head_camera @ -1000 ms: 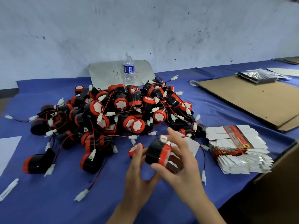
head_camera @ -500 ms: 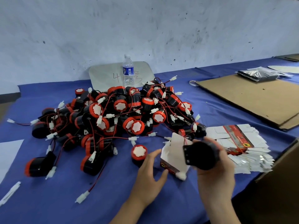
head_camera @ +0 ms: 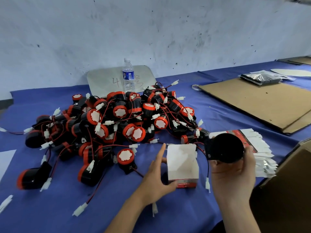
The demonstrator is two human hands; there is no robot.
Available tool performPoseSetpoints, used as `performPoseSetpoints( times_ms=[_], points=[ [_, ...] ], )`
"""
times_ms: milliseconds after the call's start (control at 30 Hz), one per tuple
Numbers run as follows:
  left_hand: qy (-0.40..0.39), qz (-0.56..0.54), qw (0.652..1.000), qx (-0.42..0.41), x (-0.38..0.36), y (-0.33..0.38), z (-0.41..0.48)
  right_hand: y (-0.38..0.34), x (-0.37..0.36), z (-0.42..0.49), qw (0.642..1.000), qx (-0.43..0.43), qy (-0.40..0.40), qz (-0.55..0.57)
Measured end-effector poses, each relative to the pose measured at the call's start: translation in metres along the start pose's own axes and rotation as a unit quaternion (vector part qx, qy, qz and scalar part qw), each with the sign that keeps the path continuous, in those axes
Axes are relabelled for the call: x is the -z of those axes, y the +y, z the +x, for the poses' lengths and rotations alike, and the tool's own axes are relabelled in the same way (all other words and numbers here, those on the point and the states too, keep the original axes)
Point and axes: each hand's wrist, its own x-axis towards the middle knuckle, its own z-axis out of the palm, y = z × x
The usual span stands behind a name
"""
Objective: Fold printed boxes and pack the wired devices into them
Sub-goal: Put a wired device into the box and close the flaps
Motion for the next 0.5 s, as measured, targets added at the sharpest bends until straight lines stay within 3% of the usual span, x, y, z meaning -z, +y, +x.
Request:
performPoseSetpoints(
  times_ms=[100, 200, 233, 300, 500],
  points=[
    [0.051, -0.003, 0.999, -0.012, -0.006, -0.004, -0.002, 0.003, 0.006, 0.000, 0.955, 0.166, -0.042, -0.243],
    [0.093, -0.008, 0.995, -0.024, -0.007, -0.004, -0.002, 0.018, 0.004, -0.004, 0.827, 0.233, -0.178, -0.480],
    [0.094, -0.011, 0.995, -0.026, -0.007, -0.004, -0.002, 0.028, 0.005, -0.004, 0.778, 0.239, -0.206, -0.543],
    [0.093, -0.004, 0.995, -0.024, -0.007, -0.002, -0.002, 0.046, 0.007, -0.006, 0.723, 0.215, -0.221, -0.617],
    [0.124, 0.041, 0.991, -0.014, -0.008, -0.003, 0.000, 0.066, 0.018, -0.001, 0.649, 0.141, -0.224, -0.713]
  ],
)
